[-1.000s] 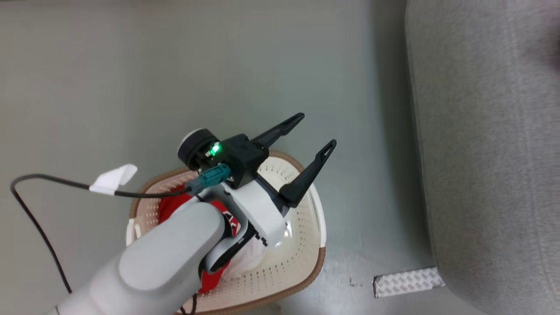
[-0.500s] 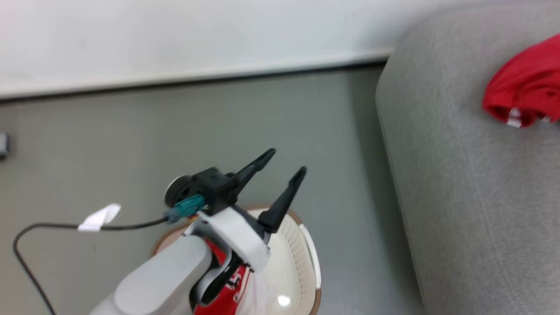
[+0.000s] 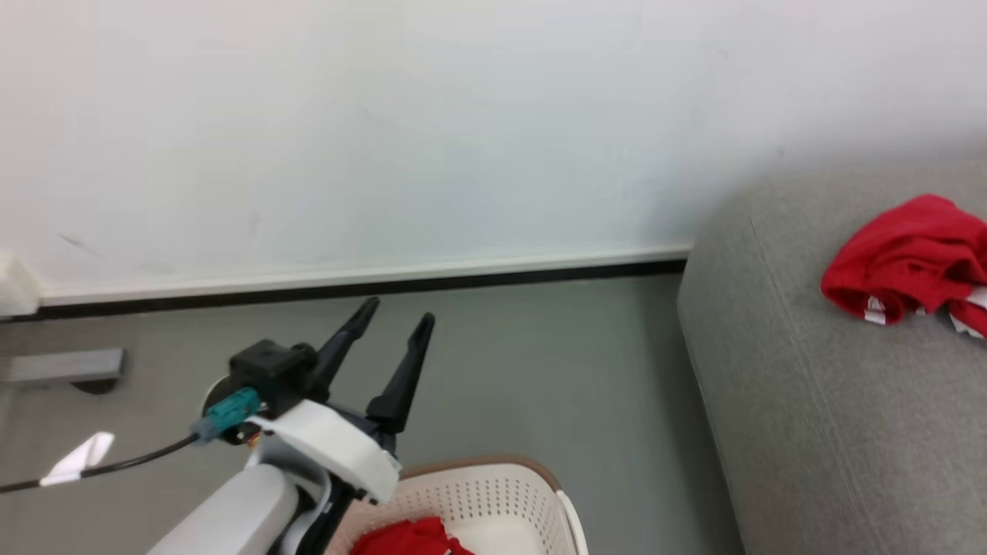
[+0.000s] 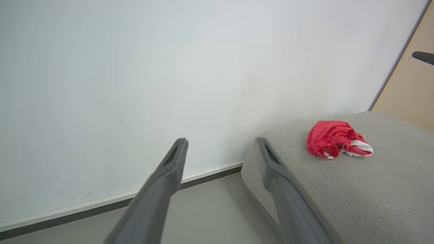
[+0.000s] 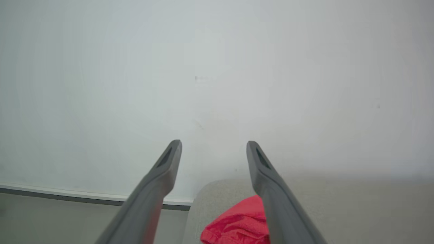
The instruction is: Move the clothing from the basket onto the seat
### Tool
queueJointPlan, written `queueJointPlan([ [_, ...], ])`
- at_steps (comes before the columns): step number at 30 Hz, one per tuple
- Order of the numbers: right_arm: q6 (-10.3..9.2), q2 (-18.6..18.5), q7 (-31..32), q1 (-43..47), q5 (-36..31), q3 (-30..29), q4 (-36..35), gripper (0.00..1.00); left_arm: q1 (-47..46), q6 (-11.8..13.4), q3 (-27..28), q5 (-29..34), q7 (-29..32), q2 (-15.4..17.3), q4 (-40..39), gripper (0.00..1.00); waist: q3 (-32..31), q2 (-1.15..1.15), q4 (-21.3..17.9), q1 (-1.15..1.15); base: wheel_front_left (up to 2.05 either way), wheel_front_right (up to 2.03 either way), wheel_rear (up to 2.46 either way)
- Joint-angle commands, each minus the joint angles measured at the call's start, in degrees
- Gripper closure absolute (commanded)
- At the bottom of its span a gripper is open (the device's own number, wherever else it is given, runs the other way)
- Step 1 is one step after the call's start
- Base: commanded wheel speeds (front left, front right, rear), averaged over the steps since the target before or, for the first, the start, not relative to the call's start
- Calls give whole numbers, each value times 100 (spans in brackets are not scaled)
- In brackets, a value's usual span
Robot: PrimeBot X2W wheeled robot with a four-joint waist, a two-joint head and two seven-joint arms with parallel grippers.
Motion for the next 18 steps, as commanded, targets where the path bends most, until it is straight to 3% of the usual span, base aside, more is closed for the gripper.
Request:
queueJointPlan([
  [1, -13, 93, -115, 175, -49, -20, -115, 0, 181, 60, 117, -21, -2, 81, -42, 0, -242, 0, 204, 3, 0, 0, 0],
  [8, -13, 577, -723, 857, -460, -259, -785, 0, 798, 308, 900, 233, -3, 159, -374, 0, -486, 0, 467, 3, 0, 0, 0],
  [18, -13, 1768, -1420, 2521, -1456, -920, -1613, 0, 1688, 416, 1958, 637, -4, -141, -606, 0, -617, 0, 780, 3, 0, 0, 0],
])
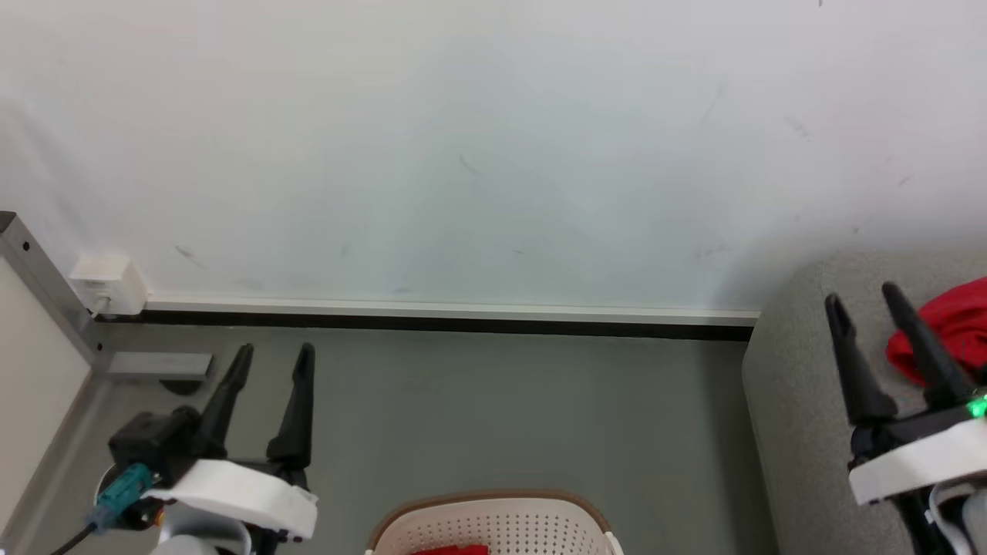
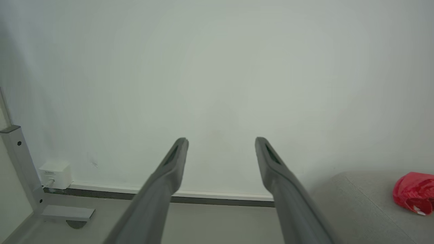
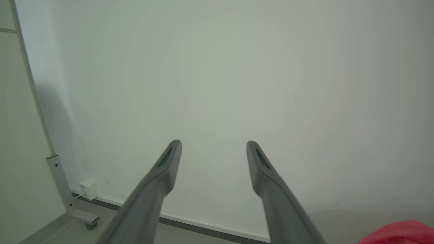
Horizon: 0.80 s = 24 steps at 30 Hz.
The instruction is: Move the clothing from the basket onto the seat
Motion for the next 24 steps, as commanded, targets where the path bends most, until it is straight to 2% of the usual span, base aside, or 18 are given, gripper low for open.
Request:
queueJointPlan([
  [1, -13, 128, -54, 292, -114, -91, -76, 0, 186, 5, 129, 173, -2, -45, -20, 0, -17, 0, 27, 1, 0, 0, 0],
  [8, -13, 755, -205, 1140, -680, -504, -199, 0, 777, -3, 882, 910, -2, -386, -93, 0, -39, 0, 24, 1, 0, 0, 0],
  [14, -13, 1099, -313, 1369, -1019, -750, -22, 0, 1267, -206, 1328, 1411, -3, -793, -30, 0, -18, 0, -67, 1, 0, 0, 0],
  [24, -13, 1208, -384, 1202, -1225, -934, 117, 0, 1413, -639, 1718, 1882, -3, -1201, 139, 0, -33, 0, -101, 1, 0, 0, 0],
])
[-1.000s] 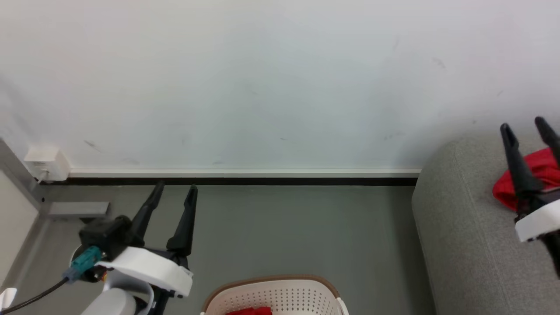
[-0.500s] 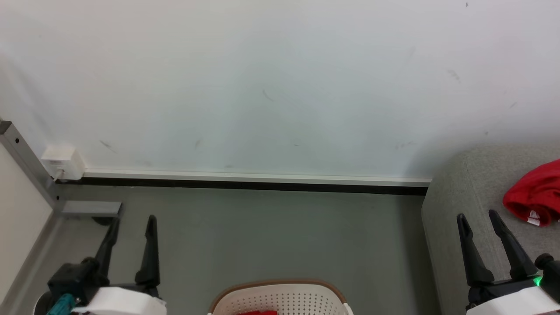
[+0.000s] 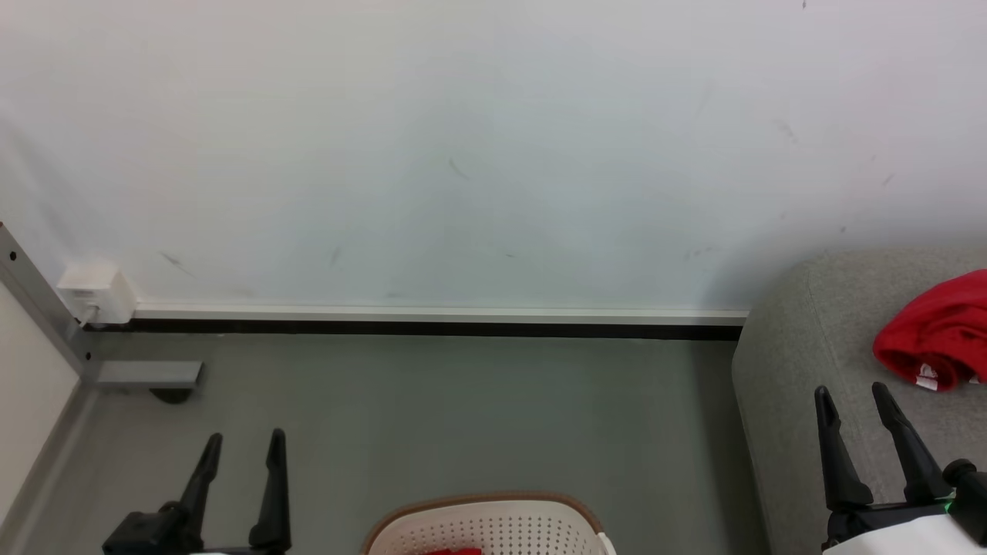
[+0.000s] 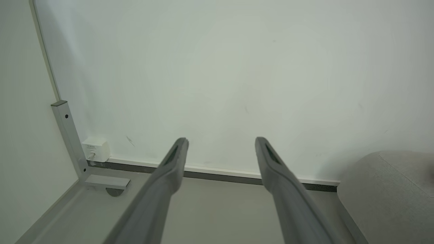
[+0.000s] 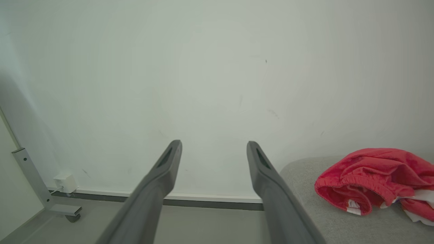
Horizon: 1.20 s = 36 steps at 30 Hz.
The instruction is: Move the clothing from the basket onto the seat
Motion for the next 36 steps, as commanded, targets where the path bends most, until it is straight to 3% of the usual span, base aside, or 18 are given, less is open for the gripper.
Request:
queueJointPlan([
  [1, -13, 19, -36, -65, -48, -21, 24, 0, 29, -26, 35, 97, -3, -18, 22, 0, -4, 0, 6, 0, 0, 0, 0],
  [25, -13, 9, -48, -93, -195, 101, 78, 0, -82, -632, 554, 676, -3, -492, 242, 0, 113, 0, -180, 0, 0, 0, 0],
  [36, -13, -10, -48, -520, -294, 200, -46, 0, -535, -876, 421, 762, -2, -649, 613, 0, 885, 0, -570, 0, 0, 0, 0],
])
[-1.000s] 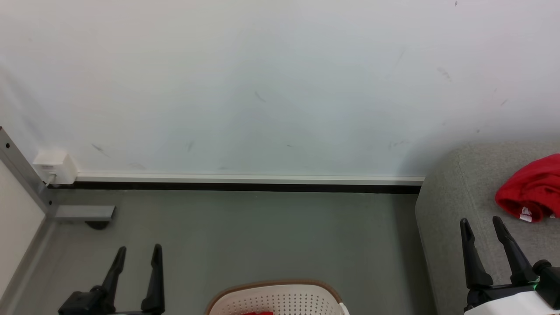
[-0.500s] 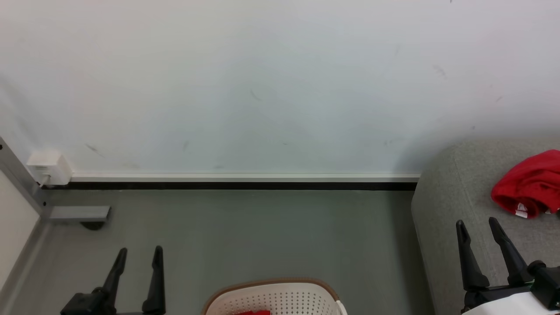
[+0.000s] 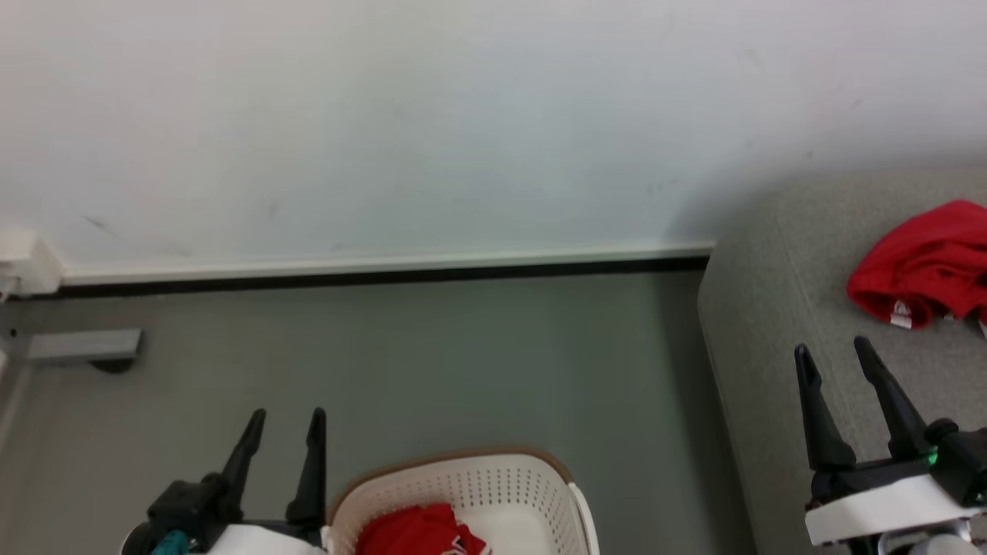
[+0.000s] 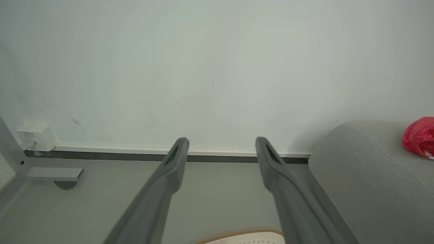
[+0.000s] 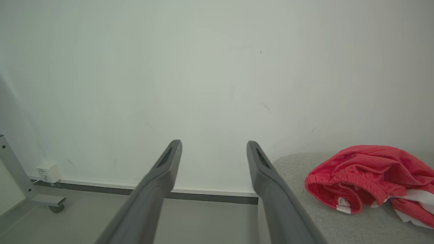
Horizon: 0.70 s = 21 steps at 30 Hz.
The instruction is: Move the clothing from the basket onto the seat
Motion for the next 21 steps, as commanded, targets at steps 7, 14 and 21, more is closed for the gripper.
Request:
queueJointPlan([
  [7, -13, -108, -39, -446, -89, 162, -108, 0, -539, -139, -116, 15, -1, -8, 659, 0, 905, 0, -416, 0, 0, 0, 0],
  [14, -13, -82, -39, -783, -65, 184, -272, 0, -1104, -242, -275, 56, -1, 136, 1594, 0, 1483, 0, -649, 0, 0, 0, 0],
  [21, -13, 88, -39, -1105, -31, 168, -515, 0, -1806, -316, -584, 32, 14, 248, 2667, 0, 2082, 0, -810, 0, 0, 0, 0],
])
